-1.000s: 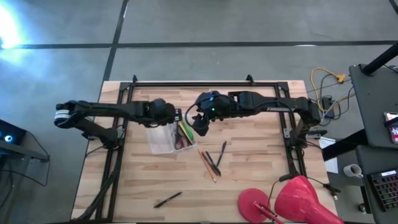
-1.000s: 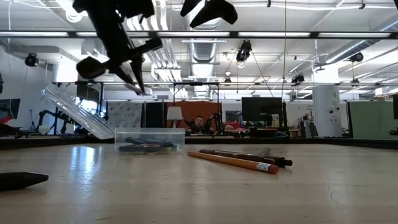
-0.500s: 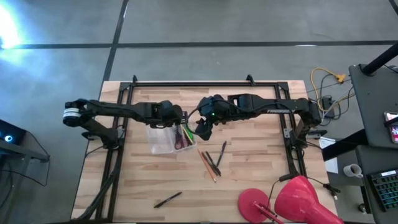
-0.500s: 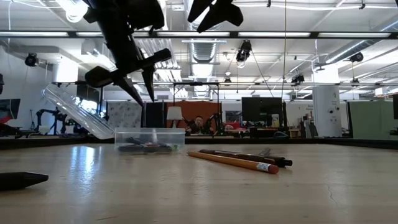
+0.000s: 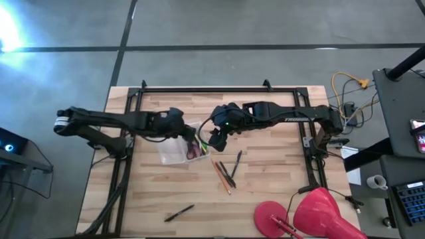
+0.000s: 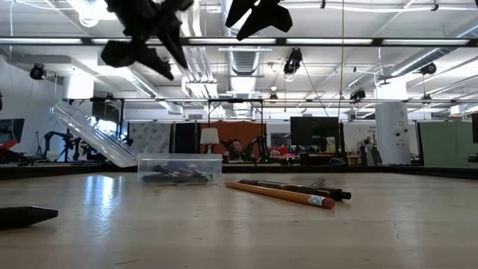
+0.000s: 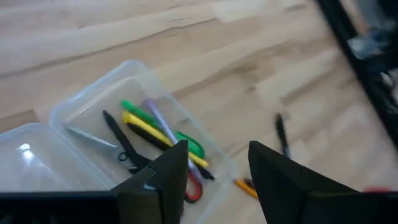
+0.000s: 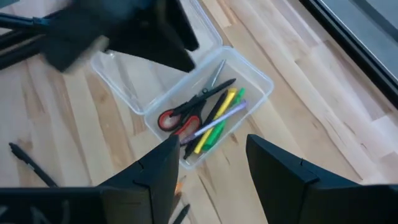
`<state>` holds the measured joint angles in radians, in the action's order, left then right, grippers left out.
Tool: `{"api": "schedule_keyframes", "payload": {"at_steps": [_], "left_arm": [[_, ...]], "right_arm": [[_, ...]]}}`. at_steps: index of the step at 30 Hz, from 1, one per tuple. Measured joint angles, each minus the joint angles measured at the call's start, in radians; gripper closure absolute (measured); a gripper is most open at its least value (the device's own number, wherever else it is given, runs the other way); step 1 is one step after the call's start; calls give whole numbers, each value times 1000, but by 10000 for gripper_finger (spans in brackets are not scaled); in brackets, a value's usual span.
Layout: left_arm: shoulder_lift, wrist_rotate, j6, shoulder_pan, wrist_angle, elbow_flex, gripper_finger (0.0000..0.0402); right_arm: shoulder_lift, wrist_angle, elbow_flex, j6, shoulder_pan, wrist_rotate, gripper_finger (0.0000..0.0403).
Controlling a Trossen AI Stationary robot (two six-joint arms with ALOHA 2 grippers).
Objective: Pick & place school supplies into a supply box
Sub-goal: Put the black pen into the transparent supply box
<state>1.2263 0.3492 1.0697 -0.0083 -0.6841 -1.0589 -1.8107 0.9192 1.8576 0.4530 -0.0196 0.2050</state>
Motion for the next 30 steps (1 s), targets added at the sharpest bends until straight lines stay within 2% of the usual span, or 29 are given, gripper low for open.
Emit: {"api": "schedule_keyframes", "payload": {"at_steps": [3, 5, 8, 11, 14, 18, 19, 21, 23, 25, 28, 30], "left_arm": [[-38, 0, -53, -39, 6, -9, 250], [-60, 0, -77, -66, 6, -9, 250], [-89, -3, -105, -110, 7, -6, 250], [-110, -4, -109, -157, 6, -1, 250], [-123, -5, -130, -205, 6, -1, 250], [-131, -5, -183, -259, 7, -1, 250], [-133, -6, -193, -268, 7, -1, 250], [-134, -7, -209, -283, 7, -1, 250], [-134, -7, -228, -293, 7, -1, 250], [-134, -7, -244, -300, 7, -1, 250], [-134, -7, -249, -301, 7, -1, 250], [-134, -7, -249, -301, 7, 0, 250]], "right_arm": [[0, -51, 0, 0, 0, -6, 225], [1, -22, 1, -37, 1, -77, 225], [3, 110, 1, -152, -3, -227, 225], [7, 288, -7, -176, -23, -282, 225], [9, 366, -48, -192, -53, -284, 225], [5, 356, -133, -289, -100, -280, 225], [1, 348, -154, -342, -114, -268, 225], [-7, 348, -200, -485, -151, -176, 225], [-12, 349, -250, -689, -195, -71, 225], [-13, 343, -301, -885, -229, -24, 225], [-18, 253, -375, -853, -236, -78, 225], [-19, 195, -427, -862, -230, -58, 225]]}}
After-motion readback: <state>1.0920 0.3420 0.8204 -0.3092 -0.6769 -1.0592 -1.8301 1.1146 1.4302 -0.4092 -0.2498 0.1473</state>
